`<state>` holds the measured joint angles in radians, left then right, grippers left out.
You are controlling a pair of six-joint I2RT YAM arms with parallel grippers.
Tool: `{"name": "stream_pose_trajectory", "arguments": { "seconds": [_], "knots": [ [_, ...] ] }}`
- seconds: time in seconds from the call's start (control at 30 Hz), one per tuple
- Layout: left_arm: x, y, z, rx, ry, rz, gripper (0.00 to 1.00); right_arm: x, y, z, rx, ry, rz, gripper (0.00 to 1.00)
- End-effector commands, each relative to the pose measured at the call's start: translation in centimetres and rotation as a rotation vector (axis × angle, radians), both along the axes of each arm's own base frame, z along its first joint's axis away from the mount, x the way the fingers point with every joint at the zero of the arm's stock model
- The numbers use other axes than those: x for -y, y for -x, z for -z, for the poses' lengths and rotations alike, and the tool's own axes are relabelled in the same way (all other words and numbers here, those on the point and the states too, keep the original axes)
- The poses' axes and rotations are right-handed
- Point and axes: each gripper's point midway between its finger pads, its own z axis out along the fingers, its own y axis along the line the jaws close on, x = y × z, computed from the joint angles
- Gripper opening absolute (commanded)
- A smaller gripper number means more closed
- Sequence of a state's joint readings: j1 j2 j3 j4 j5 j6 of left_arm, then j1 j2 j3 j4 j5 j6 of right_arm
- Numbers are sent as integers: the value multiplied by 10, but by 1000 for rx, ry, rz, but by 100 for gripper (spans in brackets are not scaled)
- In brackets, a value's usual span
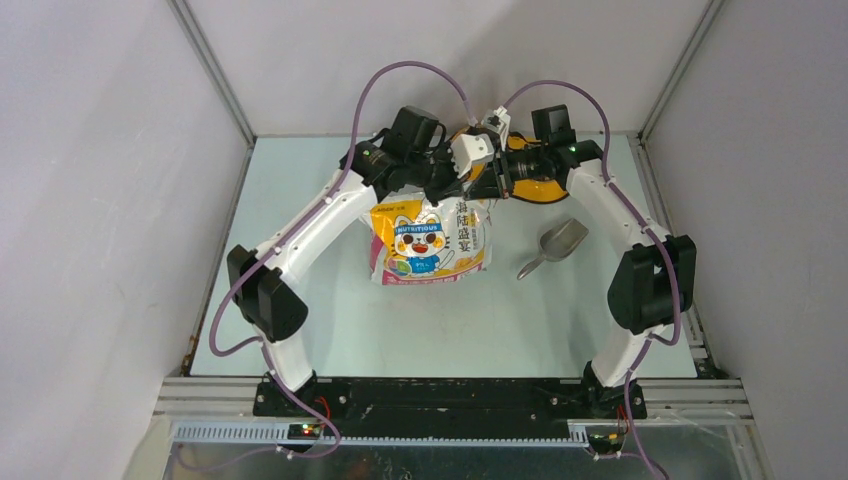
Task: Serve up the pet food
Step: Close the pet food bag at the center of the board.
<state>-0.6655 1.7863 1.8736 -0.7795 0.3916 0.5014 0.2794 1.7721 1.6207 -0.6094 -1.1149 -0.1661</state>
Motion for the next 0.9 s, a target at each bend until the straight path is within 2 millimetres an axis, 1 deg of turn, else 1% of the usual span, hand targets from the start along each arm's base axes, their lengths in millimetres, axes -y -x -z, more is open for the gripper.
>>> {"name": "stream_pose_trajectory", "arguments": {
  "seconds": [0.0,0.17,0.23,0.3,0.33,0.37,0.4,0.43,0.57,0.63,0.67,0.73,0.87],
  "knots": [
    [-1,-7,-13,51,9,-7,0,1,1,-63,173,-97,-42,0],
    [-1,-5,-17,48,33,-21,0,3,3,-65,193,-89,-47,0],
    [-2,-6,-23,45,58,-35,0,5,5,-69,212,-87,-51,0],
    [-7,-4,-22,34,46,-37,1,8,5,-71,224,-82,-49,0],
    [-9,-4,-22,31,40,-39,7,8,6,-71,233,-79,-49,0],
    [-13,-4,-20,27,27,-46,20,10,6,-72,239,-77,-46,0],
    [-16,-4,-20,28,23,-50,26,10,7,-72,240,-75,-46,0],
    [-19,-4,-13,22,10,-53,27,11,7,-73,243,-74,-46,0],
    [-27,-5,-3,13,-13,-67,25,11,9,-74,249,-74,-49,0],
    [-28,-5,-1,5,-15,-67,9,11,9,-73,249,-73,-49,0],
    [-28,-5,-1,1,-11,-67,2,11,9,-74,251,-73,-48,0],
    [-28,-5,-3,-2,5,-66,0,11,9,-74,250,-72,-47,0],
    [-33,-7,-13,3,45,-79,0,11,9,-75,260,-69,-47,0]
  ]
}}
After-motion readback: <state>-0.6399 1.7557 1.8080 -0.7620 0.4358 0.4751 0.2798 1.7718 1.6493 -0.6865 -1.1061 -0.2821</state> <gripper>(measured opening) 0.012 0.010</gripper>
